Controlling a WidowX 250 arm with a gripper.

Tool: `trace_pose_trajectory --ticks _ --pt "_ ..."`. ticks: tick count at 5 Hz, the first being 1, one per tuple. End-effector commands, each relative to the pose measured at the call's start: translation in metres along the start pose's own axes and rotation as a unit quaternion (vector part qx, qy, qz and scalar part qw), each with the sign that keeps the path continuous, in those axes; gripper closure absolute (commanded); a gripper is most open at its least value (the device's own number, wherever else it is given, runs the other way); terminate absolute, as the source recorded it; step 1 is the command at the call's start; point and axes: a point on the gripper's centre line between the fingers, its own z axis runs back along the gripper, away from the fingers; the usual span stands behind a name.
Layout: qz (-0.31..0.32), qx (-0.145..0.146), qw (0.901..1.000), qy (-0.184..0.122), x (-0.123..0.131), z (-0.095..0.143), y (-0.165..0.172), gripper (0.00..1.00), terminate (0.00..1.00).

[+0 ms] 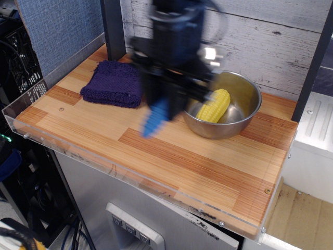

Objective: Move blue spoon diagonally from top to bottom of the table towards right

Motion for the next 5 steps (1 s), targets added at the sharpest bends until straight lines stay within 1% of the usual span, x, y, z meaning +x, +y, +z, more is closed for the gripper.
trace_pose_trajectory --ticks 1,2,3,4,5 --pt "0.086 0.009 0.9960 0.024 -0.030 -0.022 0.093 1.00 0.00" --pt "0.107 0.016 0.9935 0.034 -0.021 -0.036 0.144 1.00 0.00" --pt "0.122 0.021 0.9915 0.040 -0.002 -0.048 0.170 1.00 0.00" --pt "0.126 0.023 0.9910 0.037 0.018 -0.054 0.181 1.00 0.00" --pt "0.116 0.019 0.9926 0.029 0.046 -0.065 0.156 1.00 0.00"
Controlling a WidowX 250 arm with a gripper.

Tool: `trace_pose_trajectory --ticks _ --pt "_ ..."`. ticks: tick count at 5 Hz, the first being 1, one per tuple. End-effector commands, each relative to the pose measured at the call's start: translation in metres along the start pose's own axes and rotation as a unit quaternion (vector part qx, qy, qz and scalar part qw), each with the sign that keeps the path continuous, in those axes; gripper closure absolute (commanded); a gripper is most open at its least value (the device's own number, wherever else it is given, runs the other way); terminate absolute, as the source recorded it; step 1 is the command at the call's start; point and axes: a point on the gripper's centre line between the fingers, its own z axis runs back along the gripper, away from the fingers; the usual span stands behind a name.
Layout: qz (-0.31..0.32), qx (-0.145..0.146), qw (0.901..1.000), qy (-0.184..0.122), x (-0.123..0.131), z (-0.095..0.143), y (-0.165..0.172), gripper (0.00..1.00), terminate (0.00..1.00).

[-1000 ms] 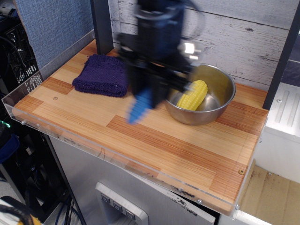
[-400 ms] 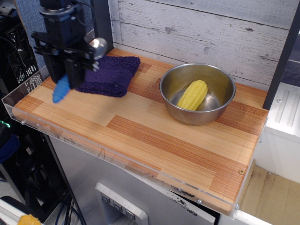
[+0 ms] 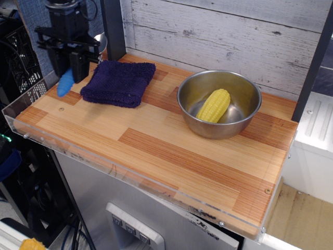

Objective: Move blue spoon diagonally from top to bottom of the table towards right

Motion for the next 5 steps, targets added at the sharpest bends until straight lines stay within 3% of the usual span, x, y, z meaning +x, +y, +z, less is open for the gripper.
trace_pose_trajectory --ticks 1,3,5 --pt "-0.033 0.004 0.9992 -0.023 0.021 -0.001 -0.054 1.00 0.00" --pt "-0.047 0.012 0.9987 -0.012 0.031 -0.014 -0.069 1.00 0.00" --pt "-0.030 0.019 0.9993 -0.010 0.031 -0.010 -0.044 1.00 0.00"
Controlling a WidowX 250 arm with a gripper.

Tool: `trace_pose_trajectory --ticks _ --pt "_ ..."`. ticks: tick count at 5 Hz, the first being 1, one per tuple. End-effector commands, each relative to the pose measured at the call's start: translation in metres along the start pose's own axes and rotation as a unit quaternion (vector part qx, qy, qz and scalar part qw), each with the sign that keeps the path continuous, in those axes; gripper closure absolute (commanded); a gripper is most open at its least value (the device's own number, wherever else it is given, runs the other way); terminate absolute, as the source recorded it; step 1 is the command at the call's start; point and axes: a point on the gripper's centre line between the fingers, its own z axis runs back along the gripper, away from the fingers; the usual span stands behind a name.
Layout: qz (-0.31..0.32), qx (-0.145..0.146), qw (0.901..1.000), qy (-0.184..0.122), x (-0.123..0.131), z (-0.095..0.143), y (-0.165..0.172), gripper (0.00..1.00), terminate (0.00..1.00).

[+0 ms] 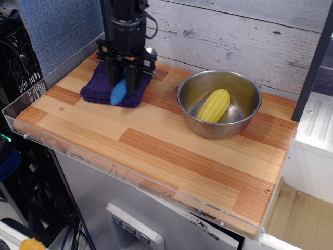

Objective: Move blue spoon diagonally from top to bottom of the table towards right

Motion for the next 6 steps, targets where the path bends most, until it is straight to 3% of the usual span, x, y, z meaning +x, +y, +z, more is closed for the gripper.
trace_pose_trajectory --ticks 1,2,3,5,6 --pt "0.024 0.011 0.9993 -0.025 -0.010 0.017 0.032 1.00 0.00" --pt "0.000 0.004 0.9999 -0.010 -0.010 0.014 0.029 0.00 0.00" --pt "-0.017 -0.001 0.9997 -0.016 -0.012 0.022 0.018 0.00 0.00" --pt "-0.034 0.001 0.9939 -0.105 -0.031 0.109 -0.005 0.00 0.00" --pt "-0.030 0.003 0.9928 -0.116 -0.045 0.124 -0.007 0.00 0.00"
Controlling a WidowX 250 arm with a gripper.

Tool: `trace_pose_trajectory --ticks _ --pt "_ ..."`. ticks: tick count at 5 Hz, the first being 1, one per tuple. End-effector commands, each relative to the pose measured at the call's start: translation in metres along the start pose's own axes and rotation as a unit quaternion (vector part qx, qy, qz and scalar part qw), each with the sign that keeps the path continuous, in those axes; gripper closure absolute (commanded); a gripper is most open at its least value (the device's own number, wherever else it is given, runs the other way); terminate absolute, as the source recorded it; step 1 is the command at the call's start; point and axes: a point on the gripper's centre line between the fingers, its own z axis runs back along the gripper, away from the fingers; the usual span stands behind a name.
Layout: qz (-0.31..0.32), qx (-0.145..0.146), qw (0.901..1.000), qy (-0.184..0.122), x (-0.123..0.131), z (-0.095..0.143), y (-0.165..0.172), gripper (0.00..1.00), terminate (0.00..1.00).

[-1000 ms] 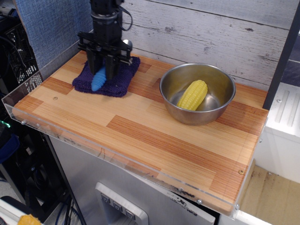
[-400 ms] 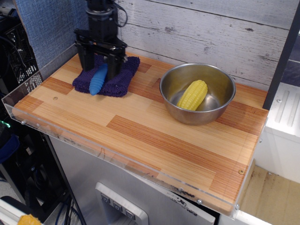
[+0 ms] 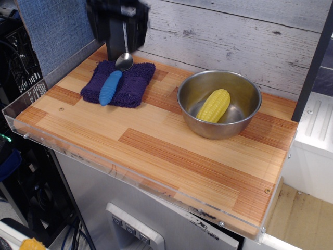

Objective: Move blue spoon diagonally from top to bottom of the table towards right

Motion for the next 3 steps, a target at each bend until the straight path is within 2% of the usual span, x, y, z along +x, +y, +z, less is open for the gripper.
trace_pose_trajectory --ticks 1,2,3 --pt "0.000 0.012 0.9992 -0.037 -0.0269 0.0331 -0.0001 0.00 0.00" --pt "0.000 0.012 0.9992 -0.037 -0.0269 0.0331 -0.0001 0.00 0.00" --pt "0.000 0.012 0.9992 -0.037 -0.0269 0.0331 -0.0001 0.00 1.00"
